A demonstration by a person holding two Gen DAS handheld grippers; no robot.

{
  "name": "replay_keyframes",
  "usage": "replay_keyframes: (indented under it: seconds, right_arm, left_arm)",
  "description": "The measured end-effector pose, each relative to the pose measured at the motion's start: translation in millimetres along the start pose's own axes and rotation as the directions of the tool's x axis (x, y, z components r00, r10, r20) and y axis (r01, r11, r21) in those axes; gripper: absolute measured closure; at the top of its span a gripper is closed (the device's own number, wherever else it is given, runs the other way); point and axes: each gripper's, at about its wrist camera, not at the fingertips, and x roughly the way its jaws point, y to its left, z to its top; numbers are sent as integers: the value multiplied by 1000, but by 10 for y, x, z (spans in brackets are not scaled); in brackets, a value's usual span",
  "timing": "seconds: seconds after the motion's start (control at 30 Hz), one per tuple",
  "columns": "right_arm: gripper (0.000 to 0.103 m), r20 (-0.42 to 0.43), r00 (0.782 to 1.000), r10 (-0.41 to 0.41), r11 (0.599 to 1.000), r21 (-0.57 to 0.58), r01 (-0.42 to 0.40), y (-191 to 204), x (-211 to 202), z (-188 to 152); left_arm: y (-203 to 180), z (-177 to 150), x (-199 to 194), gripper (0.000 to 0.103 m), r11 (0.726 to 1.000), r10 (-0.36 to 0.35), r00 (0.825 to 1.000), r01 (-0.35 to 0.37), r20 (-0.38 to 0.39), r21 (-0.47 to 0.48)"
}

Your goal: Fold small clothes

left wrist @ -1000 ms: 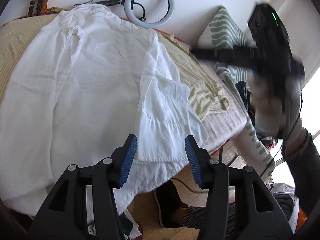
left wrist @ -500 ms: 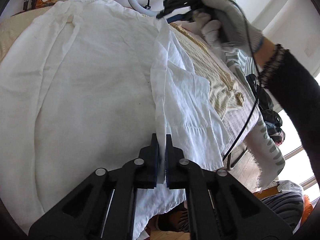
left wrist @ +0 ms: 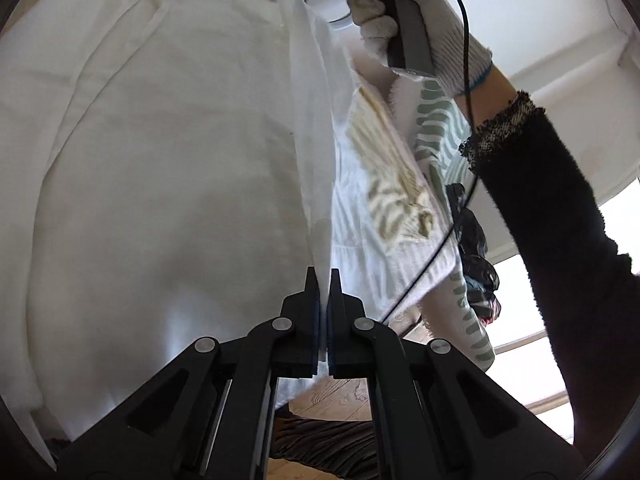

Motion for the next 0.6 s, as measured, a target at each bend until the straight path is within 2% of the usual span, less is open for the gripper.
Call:
replay_keyframes:
  seconds: [0.13, 0.23, 0.27, 0.4, 0.5, 0.6]
  right_arm:
    - [103, -52, 999, 10, 997, -70, -13, 284, 451, -16]
    - [102, -79, 997, 26, 998, -63, -31, 287, 649, -75]
    - [101, -60, 997, 39, 998, -51, -42, 257, 623, -88]
    - [88, -39, 995, 89, 995, 54, -87, -39, 311, -156]
    - [88, 30, 994, 101, 989, 107, -104, -305, -151, -368]
    - [88, 73, 991, 113, 974, 189, -125, -572, -488, -710]
  left_arm:
    - [174, -2, 79, 103, 998, -17, 999, 16, -27, -60]
    - [136, -10, 95, 103, 1000, -1, 1000, 0, -25, -28]
    - [114, -14, 100, 103, 1000, 9, 1000, -9, -25, -12]
    - [20, -40, 73, 103, 998, 57, 998, -56, -20, 35]
    - [-37, -99, -4, 102, 994, 101, 995, -101, -8, 51]
    - [-109, -182, -184, 102, 985, 152, 988, -155, 38, 76]
